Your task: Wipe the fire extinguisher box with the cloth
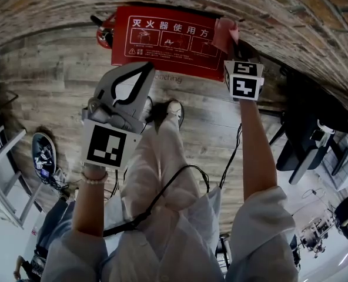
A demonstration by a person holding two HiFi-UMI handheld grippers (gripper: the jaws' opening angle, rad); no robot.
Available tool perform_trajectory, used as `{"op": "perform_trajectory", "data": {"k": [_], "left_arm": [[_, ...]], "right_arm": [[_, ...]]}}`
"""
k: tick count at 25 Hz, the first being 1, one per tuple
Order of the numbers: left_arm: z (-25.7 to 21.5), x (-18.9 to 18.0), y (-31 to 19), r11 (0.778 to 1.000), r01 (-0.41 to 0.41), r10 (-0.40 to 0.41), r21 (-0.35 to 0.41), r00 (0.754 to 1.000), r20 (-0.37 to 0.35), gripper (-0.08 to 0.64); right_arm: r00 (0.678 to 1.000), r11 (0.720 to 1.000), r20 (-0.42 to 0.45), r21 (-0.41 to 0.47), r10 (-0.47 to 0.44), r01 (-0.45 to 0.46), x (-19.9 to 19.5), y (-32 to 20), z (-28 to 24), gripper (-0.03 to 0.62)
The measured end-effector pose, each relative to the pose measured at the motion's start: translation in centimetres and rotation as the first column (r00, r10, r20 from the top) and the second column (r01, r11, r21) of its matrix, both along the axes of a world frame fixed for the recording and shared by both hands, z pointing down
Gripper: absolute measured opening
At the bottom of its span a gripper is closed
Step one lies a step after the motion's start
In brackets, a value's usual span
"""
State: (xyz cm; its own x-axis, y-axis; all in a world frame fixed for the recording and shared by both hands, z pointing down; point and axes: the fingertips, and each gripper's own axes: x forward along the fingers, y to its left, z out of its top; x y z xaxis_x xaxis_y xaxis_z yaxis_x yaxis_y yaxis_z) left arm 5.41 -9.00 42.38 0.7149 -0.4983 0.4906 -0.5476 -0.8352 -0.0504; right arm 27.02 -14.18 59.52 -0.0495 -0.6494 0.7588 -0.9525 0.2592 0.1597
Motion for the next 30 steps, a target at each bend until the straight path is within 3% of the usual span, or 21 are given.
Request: {"op": "perform_trajectory", "data": {"k": [10,18,25,30], "left_arm": [[0.0,-0.6,0.2,1.000,0.006,-0.006,0.000,1.000,0.002,-0.003],[-0.7,-1.8,0.4,1.000,0.008,-0.008,0.008,1.000,0.000,-0.003],[-1.5,-3.9,0.3,0.999,0.031,-0.031,0.018,0.999,-0.016,-0.003],[-1.7,-5.9,0.4,0.998,0.061,-0.061,0.013,0.998,-0.023,-0.003]], "right_arm": [[0.999,1.000,-0.019,0.003,0.027,-0.027,0.3,0.1,0.0,0.021],[0.999,0.999,0.018,0.034,0.030,-0.031,-0.5,0.7,-1.3,0.021],[0.998,0.993,0.005,0.094,-0.065,0.064,-3.9,1.3,-5.6,0.021],[0.987,0.979,0.039,0.135,-0.158,0.152,-9.1,1.7,-8.4,0.021]]}}
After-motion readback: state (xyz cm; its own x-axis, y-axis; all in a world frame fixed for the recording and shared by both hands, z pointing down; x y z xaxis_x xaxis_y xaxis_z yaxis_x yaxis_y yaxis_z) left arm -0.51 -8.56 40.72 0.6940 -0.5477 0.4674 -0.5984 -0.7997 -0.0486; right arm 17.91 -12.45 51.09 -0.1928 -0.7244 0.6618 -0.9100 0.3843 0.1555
